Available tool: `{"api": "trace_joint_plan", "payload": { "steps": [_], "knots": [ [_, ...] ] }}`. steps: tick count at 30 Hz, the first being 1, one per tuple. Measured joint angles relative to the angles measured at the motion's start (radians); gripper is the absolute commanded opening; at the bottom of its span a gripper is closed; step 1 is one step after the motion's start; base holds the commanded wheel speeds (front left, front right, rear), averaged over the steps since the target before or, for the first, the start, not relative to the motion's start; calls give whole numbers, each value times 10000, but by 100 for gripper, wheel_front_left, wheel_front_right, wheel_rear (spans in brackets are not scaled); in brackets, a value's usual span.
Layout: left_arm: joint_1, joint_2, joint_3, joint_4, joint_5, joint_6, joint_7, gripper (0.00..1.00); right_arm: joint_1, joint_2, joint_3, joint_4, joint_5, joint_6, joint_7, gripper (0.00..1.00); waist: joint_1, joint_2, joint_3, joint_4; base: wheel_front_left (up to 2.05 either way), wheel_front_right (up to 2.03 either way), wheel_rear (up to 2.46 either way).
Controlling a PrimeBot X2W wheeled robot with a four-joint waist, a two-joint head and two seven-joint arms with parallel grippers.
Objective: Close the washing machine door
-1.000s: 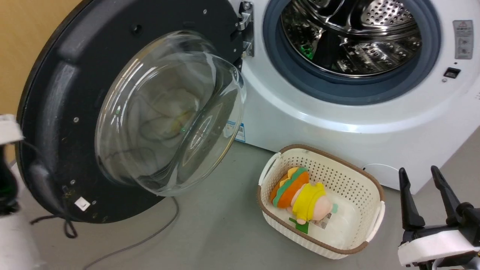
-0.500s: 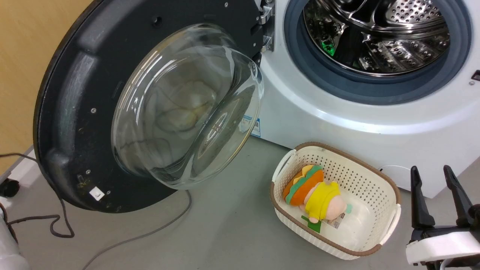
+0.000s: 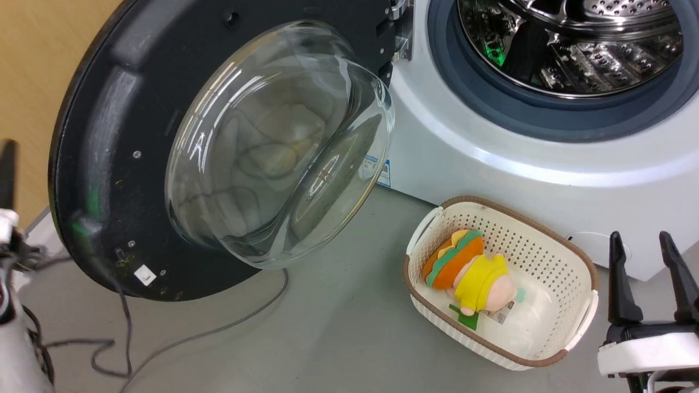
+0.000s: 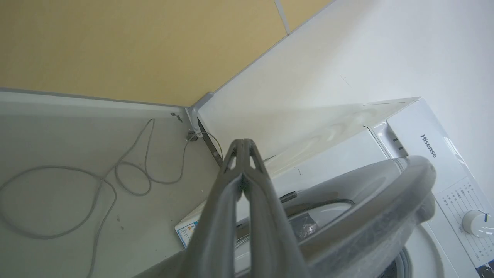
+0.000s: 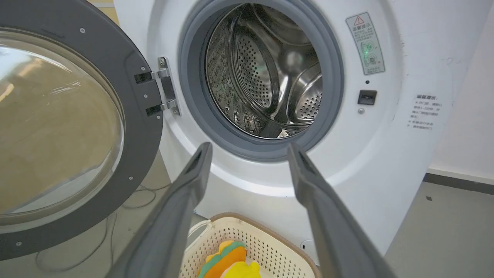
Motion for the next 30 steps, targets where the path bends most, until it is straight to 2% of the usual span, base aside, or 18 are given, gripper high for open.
{"api": "trace_joint_plan", "payload": {
  "steps": [5,12,17,18,23,30],
  "knots": [
    [693,73,-633,-226,-1030,-23,514,0,-31,0,-117,-6,2,0,-121,100,0,0,137,41,0,0,0],
    [1423,510,-1576,-846,-2612,-109,1269,0,-41,0,-320,-4,8,0,-251,100,0,0,262,244,0,0,0],
    [2033,621,-2472,-1875,-3900,-125,2188,0,-57,2,-472,12,36,0,-353,100,0,0,294,458,0,0,0],
    [2367,683,-2947,-2429,-4090,-174,2447,0,-77,4,-495,38,56,0,-387,100,1,0,270,501,0,0,0],
    [3278,834,-4186,-3852,-4149,-198,2782,0,-83,8,-441,117,148,0,-393,100,0,0,119,414,0,0,0],
    [3999,719,-5511,-4920,-4126,-196,2414,0,-199,15,-316,178,245,0,-393,100,0,0,-46,-137,0,0,0]
  ]
}}
